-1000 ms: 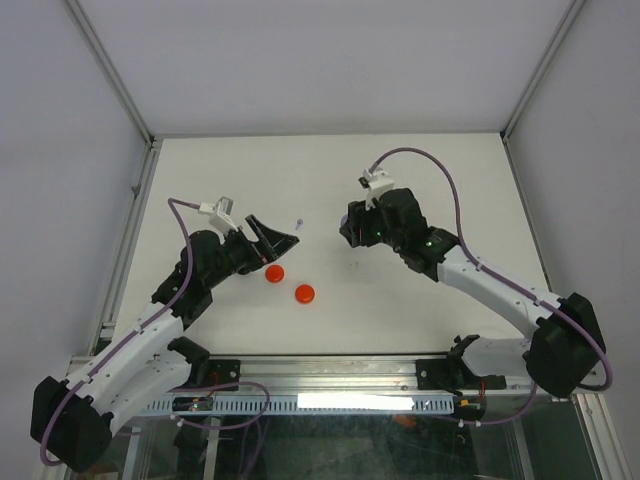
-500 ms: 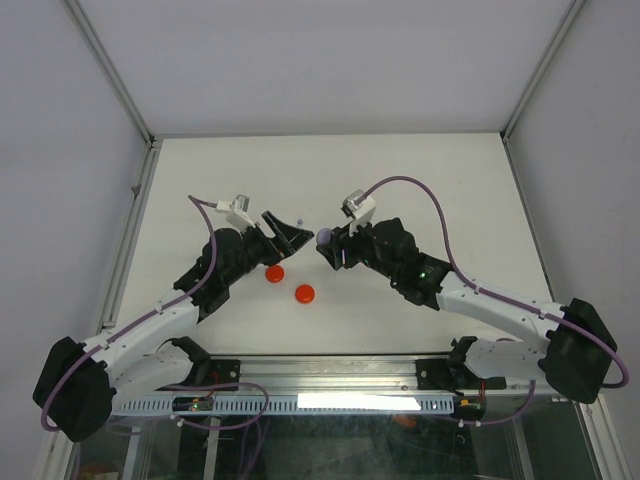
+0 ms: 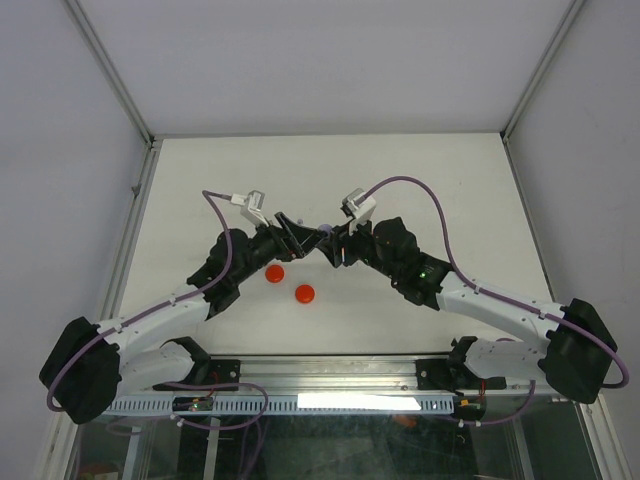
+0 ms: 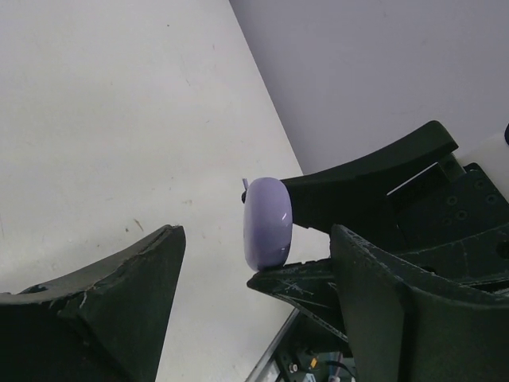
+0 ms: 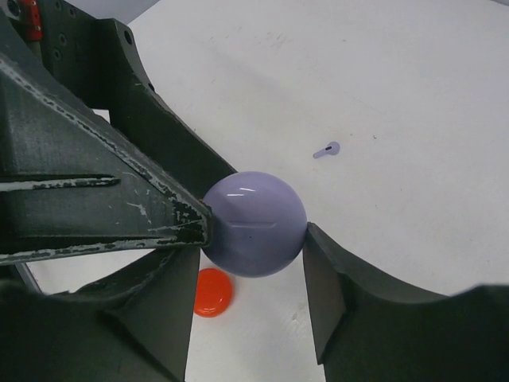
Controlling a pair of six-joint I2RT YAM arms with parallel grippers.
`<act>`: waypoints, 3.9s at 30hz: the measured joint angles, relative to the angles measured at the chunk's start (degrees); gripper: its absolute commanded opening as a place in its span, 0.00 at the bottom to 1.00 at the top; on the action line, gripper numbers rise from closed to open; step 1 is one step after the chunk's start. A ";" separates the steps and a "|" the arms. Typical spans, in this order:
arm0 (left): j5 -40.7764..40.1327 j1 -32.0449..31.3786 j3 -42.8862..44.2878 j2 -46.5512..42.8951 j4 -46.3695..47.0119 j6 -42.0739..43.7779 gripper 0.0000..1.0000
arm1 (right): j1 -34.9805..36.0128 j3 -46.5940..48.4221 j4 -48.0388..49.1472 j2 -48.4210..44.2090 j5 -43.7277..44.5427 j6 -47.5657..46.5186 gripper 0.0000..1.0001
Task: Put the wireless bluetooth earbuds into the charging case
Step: Pick up the charging case at the center of the board, then open the charging case.
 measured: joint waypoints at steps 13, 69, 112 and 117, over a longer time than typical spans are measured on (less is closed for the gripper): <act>1.77 -0.20 -1.29 6.56 12.07 2.78 0.37 | 0.11 -0.02 -0.70 0.04 -0.15 -0.59 0.48; 34.88 -0.17 6.88 -1.40 -10.23 38.40 0.29 | -12.87 7.69 -24.57 -1.92 -52.85 -26.53 0.00; 31.85 -0.26 -6.62 -3.72 15.76 32.04 0.00 | -13.05 3.39 -10.88 -6.19 -52.92 -12.17 0.41; 32.11 -0.26 -8.15 -4.85 16.24 33.64 0.00 | -13.03 3.39 -10.16 -6.23 -52.19 -11.26 0.44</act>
